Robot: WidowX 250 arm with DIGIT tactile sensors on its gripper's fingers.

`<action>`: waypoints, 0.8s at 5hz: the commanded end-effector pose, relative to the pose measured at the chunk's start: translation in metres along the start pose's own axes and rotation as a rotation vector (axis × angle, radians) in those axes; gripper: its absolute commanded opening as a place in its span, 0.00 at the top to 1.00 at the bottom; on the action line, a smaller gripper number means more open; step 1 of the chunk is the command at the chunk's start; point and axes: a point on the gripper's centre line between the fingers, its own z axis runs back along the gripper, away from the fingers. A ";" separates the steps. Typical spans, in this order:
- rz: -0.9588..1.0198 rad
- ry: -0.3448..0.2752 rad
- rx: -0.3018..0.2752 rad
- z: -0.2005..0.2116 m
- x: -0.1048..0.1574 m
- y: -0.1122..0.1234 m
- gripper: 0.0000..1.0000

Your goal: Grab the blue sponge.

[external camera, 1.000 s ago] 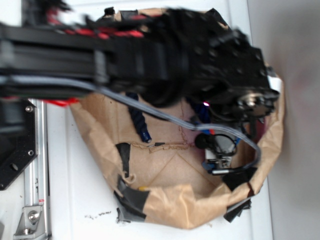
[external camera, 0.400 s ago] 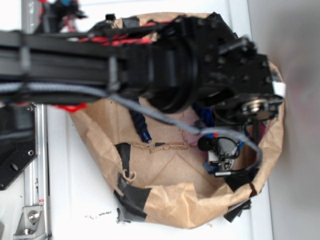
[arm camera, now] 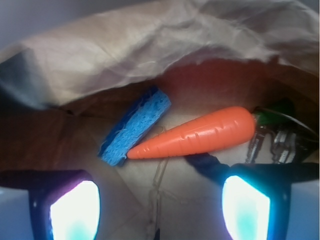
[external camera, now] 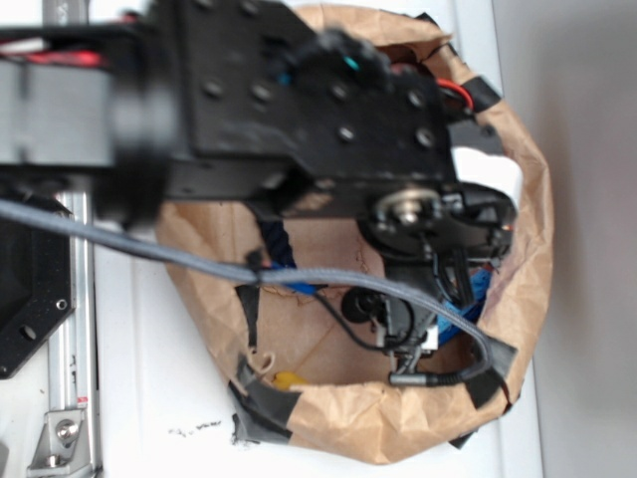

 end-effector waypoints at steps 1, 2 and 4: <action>-0.112 -0.071 0.051 -0.006 0.014 -0.010 0.00; -0.232 -0.075 -0.004 -0.029 0.019 -0.016 0.00; -0.243 -0.055 -0.089 -0.058 0.020 -0.021 0.00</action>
